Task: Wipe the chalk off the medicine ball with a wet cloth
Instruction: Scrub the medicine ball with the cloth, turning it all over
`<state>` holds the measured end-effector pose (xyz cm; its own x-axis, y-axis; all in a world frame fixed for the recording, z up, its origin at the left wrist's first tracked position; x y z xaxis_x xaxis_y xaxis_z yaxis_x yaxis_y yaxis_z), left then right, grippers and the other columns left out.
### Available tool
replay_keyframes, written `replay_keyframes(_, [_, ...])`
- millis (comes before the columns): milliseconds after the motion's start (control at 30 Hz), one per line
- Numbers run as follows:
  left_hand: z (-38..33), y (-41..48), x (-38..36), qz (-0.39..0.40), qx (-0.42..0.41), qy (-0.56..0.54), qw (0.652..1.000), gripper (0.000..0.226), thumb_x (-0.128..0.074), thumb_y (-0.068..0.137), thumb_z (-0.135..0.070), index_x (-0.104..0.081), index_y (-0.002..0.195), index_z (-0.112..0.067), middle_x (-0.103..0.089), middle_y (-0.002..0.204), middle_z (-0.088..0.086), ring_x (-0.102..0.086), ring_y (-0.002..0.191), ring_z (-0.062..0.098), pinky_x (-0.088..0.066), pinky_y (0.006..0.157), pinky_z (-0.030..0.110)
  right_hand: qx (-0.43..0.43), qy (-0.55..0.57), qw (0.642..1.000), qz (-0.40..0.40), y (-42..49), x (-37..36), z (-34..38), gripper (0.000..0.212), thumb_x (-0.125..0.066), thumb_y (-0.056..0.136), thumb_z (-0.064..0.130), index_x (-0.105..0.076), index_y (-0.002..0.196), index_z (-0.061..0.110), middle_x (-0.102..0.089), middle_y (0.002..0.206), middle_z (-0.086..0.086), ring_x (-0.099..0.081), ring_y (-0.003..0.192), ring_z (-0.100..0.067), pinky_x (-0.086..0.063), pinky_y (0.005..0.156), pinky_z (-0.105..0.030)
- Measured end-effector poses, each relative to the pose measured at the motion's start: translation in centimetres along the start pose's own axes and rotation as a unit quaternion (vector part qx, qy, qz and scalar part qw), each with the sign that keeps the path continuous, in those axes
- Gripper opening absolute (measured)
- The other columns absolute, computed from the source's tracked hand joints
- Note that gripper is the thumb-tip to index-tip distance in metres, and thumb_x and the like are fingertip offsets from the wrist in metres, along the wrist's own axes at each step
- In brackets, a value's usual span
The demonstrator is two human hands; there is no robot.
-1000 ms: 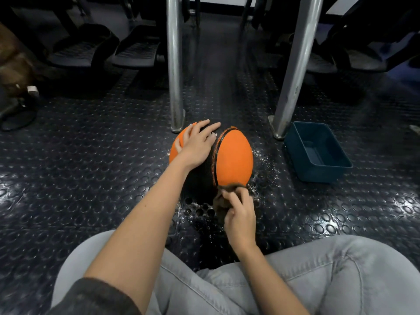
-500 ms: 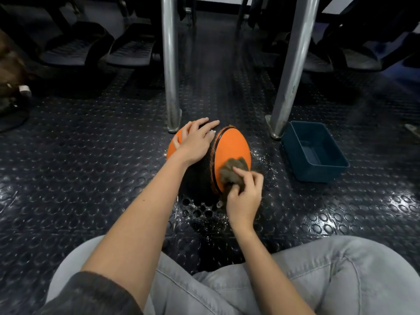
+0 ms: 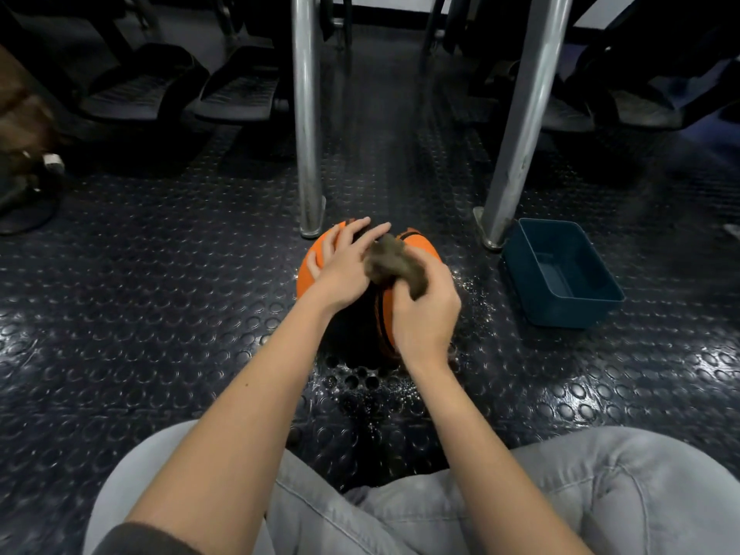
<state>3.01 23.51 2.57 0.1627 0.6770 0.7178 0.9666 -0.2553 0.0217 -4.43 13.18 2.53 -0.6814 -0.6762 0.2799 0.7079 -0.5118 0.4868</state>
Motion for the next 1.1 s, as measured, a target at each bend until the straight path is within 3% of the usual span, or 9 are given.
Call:
replay_keyframes(167, [-0.5,-0.7,-0.8,-0.002,0.008,0.013,1.0,0.05,-0.039,0.096,-0.017,-0.038,0.138,-0.044,-0.013,0.154,-0.023,0.004,0.143,0.006,0.009,0.115,0.042,0.092,-0.079,0.992,0.04,2.1,-0.4,0.0,0.029,-0.058,0.072,-0.005,-0.068,0.097,0.007,-0.063,0.095,-0.011,-0.06,0.089,-0.029,-0.04,0.081,-0.027])
replay_keyframes(300, [-0.4,-1.8,-1.4,-0.012,-0.016,0.028,0.999,0.04,-0.032,0.103,-0.035,-0.031,0.141,-0.048,-0.013,0.155,-0.021,0.008,0.143,0.008,0.009,0.114,0.046,-0.069,-0.094,0.991,0.072,7.8,0.4,-3.5,0.029,-0.058,0.078,0.0,-0.072,0.097,0.018,-0.069,0.099,-0.005,-0.06,0.098,-0.021,-0.043,0.09,-0.027])
replay_keyframes(467, [-0.1,-2.7,-1.6,-0.01,-0.03,0.032,0.999,0.042,-0.031,0.103,-0.036,-0.026,0.142,-0.05,-0.011,0.155,-0.022,0.01,0.143,0.007,0.011,0.114,0.047,-0.199,-0.084,0.963,0.158,10.6,0.2,-9.7,0.033,-0.057,0.083,-0.003,-0.071,0.104,0.017,-0.068,0.1,-0.002,-0.06,0.097,-0.018,-0.047,0.087,-0.027])
replay_keyframes(600, [-0.6,-2.3,-1.9,-0.004,-0.036,0.038,0.999,0.042,-0.029,0.103,-0.037,-0.025,0.143,-0.05,-0.011,0.155,-0.023,0.01,0.143,0.007,0.012,0.113,0.046,-0.299,-0.081,0.936,0.169,7.4,0.9,-16.0,0.033,-0.048,0.09,-0.005,-0.065,0.116,0.007,-0.065,0.115,-0.012,-0.06,0.099,-0.024,-0.05,0.071,-0.022])
replay_keyframes(700, [-1.1,-2.2,-2.0,-0.005,-0.041,0.035,0.999,0.042,-0.031,0.103,-0.037,-0.027,0.142,-0.049,-0.012,0.155,-0.023,0.008,0.144,0.007,0.012,0.113,0.046,-0.351,-0.07,0.925,0.131,6.9,1.6,-17.2,0.03,-0.056,0.087,-0.003,-0.066,0.112,0.008,-0.066,0.115,-0.015,-0.061,0.102,-0.028,-0.05,0.09,-0.036])
replay_keyframes(767, [-1.4,-2.2,-1.6,-0.021,-0.041,-0.003,0.999,0.046,-0.04,0.1,-0.036,-0.027,0.144,-0.045,-0.014,0.155,-0.021,0.004,0.144,0.008,0.01,0.114,0.044,-0.321,-0.016,0.944,0.077,9.7,2.4,-14.8,0.029,-0.062,0.083,-0.003,-0.067,0.109,0.009,-0.067,0.11,-0.014,-0.062,0.097,-0.026,-0.05,0.091,-0.04])
replay_keyframes(900, [-0.8,-1.9,-0.4,-0.083,0.029,-0.036,0.995,0.096,-0.07,0.076,-0.055,-0.014,0.151,-0.031,-0.006,0.157,-0.009,-0.002,0.145,0.016,-0.001,0.117,0.042,-0.128,0.036,0.982,0.133,14.8,3.3,-5.0,0.029,-0.066,0.08,-0.002,-0.066,0.103,0.016,-0.065,0.094,-0.003,-0.06,0.081,-0.009,-0.049,0.069,-0.011])
replay_keyframes(1033, [0.5,-2.0,-1.6,-0.05,0.11,-0.045,0.992,0.122,-0.075,0.058,-0.066,-0.006,0.151,-0.027,-0.002,0.157,-0.006,0.001,0.145,0.018,0.002,0.117,0.046,0.041,-0.034,0.941,0.334,13.0,-1.1,0.3,0.035,-0.066,0.077,-0.007,-0.068,0.099,0.019,-0.065,0.092,-0.001,-0.058,0.074,0.007,-0.045,0.075,-0.012])
replay_keyframes(1100, [0.6,-1.9,-2.0,-0.06,0.099,-0.075,0.99,0.122,-0.079,0.056,-0.064,-0.009,0.15,-0.029,-0.007,0.155,-0.007,-0.003,0.144,0.017,-0.002,0.118,0.046,0.124,-0.121,0.908,0.382,11.5,-3.1,-0.3,0.039,-0.057,0.076,-0.008,-0.071,0.097,0.022,-0.062,0.095,0.001,-0.058,0.091,-0.011,-0.044,0.085,-0.026])
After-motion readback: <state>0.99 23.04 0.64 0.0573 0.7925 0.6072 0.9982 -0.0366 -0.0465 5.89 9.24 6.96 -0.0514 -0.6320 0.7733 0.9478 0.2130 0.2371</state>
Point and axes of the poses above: each hand's wrist, its own y-axis towards the middle knuckle, its own x-axis out of the back of the hand, z = x × y, the point moved 4 cm from there along y, towards the middle knuckle
